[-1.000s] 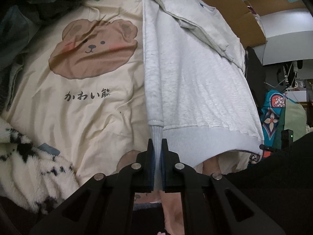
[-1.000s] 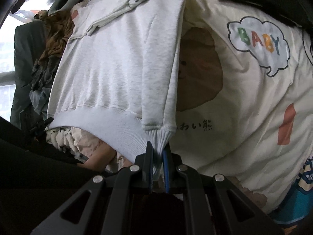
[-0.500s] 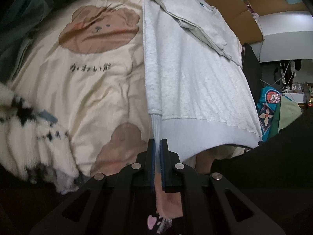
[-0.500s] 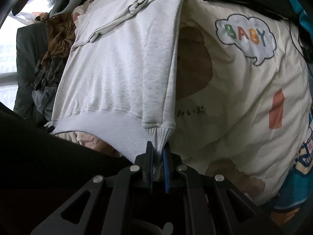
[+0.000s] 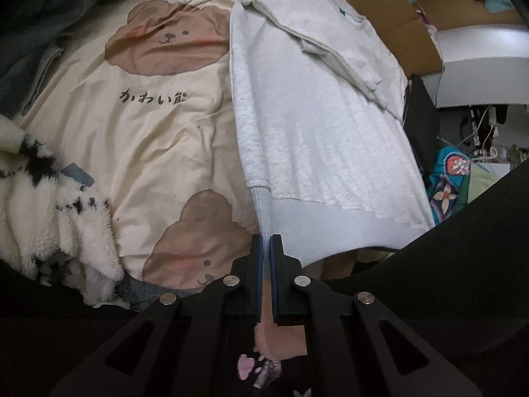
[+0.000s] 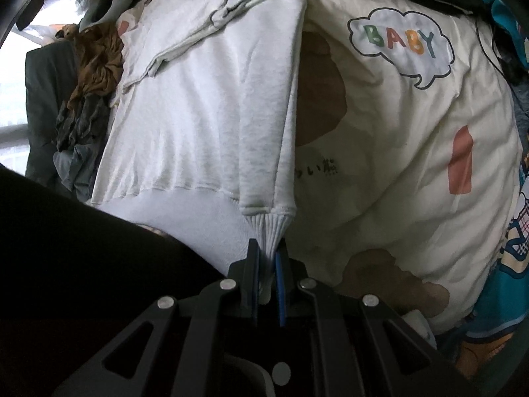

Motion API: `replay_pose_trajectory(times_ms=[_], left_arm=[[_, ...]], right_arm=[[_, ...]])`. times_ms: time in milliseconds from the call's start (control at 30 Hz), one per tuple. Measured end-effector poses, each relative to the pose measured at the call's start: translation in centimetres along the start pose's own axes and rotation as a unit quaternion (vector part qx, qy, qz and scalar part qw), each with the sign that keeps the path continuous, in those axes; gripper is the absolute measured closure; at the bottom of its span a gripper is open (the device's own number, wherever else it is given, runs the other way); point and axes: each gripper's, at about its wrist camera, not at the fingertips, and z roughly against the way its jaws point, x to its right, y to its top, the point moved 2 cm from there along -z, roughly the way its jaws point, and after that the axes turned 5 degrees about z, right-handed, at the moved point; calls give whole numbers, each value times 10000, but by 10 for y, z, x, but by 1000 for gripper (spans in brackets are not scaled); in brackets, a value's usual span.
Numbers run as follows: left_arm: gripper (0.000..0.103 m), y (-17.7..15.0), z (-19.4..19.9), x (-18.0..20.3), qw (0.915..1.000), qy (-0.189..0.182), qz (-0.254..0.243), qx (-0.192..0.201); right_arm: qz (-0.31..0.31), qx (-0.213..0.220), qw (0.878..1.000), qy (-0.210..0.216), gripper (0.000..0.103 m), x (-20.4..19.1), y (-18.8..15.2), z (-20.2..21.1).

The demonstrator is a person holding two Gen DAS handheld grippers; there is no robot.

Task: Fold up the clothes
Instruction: 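Lift the ribbed hem up with both tools, then carry the hem over the body toward the collar with both tools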

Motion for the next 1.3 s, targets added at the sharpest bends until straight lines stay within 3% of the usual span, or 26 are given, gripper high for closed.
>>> replay_pose_trajectory(times_ms=[733,1033,1300], left_arm=[[100,42,61,57,9938,-680,-262,841],[100,90,94,82,9867,-1024,-379,1204],[101,133,118,103,9823,-1071,-367,1491]], right_arm=[[343,715,9968,105,96,-47,57,72],[585,1079,9924,39,96,-70,101,112],[719,1362,9874,353,96,-91,137,143]])
